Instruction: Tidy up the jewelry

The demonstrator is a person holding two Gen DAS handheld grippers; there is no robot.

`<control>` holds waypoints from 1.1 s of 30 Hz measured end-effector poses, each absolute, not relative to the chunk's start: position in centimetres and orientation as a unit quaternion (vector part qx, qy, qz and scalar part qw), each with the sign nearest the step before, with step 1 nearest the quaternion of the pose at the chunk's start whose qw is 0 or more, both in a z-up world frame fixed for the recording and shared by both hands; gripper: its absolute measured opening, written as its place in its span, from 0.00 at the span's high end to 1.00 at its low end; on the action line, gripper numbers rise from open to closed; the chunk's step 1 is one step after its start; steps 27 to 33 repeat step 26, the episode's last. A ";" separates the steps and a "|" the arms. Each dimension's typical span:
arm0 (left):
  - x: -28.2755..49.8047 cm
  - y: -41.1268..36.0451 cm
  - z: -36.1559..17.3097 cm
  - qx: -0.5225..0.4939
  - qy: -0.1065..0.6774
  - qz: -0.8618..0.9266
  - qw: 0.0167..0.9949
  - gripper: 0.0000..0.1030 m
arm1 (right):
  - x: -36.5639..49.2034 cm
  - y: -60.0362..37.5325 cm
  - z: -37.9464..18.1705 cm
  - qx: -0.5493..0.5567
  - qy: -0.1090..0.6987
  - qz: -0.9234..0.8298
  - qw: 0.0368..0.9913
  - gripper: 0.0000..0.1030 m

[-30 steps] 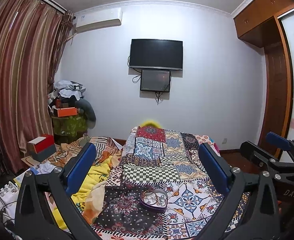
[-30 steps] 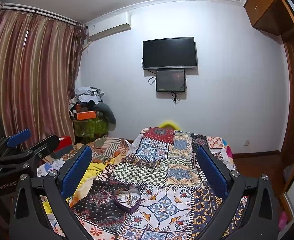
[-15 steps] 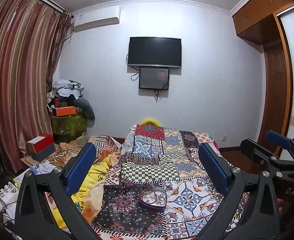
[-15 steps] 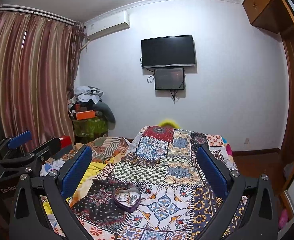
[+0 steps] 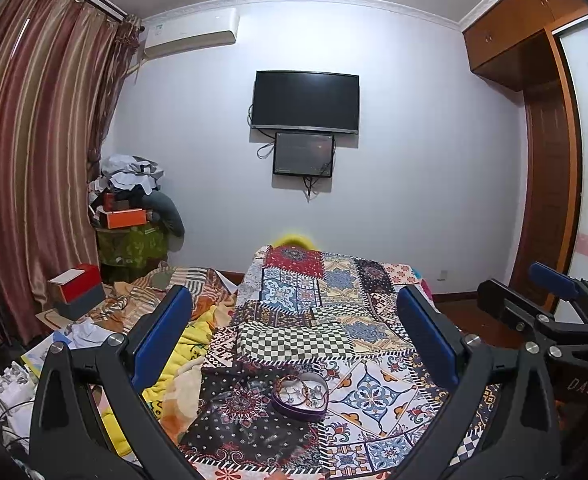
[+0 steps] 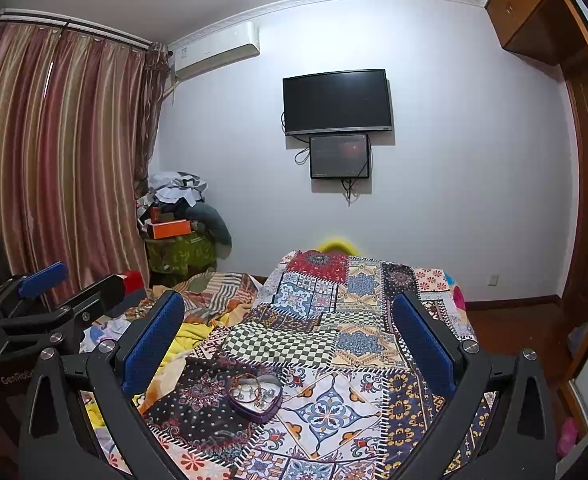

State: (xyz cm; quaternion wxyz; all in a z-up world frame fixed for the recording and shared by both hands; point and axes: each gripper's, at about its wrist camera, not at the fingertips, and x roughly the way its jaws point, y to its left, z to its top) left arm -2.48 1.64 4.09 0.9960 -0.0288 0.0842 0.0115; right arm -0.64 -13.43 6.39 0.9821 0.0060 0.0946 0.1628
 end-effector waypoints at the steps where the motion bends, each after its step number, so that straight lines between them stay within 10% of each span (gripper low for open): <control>1: -2.5 1.6 4.1 -0.029 0.084 0.011 0.996 0.01 | -0.7 -13.4 6.4 0.006 0.095 0.163 0.982 0.00; 33: -2.1 1.8 3.7 -0.032 0.090 0.012 0.995 0.01 | -0.2 -13.1 6.2 0.005 0.103 0.160 0.982 0.00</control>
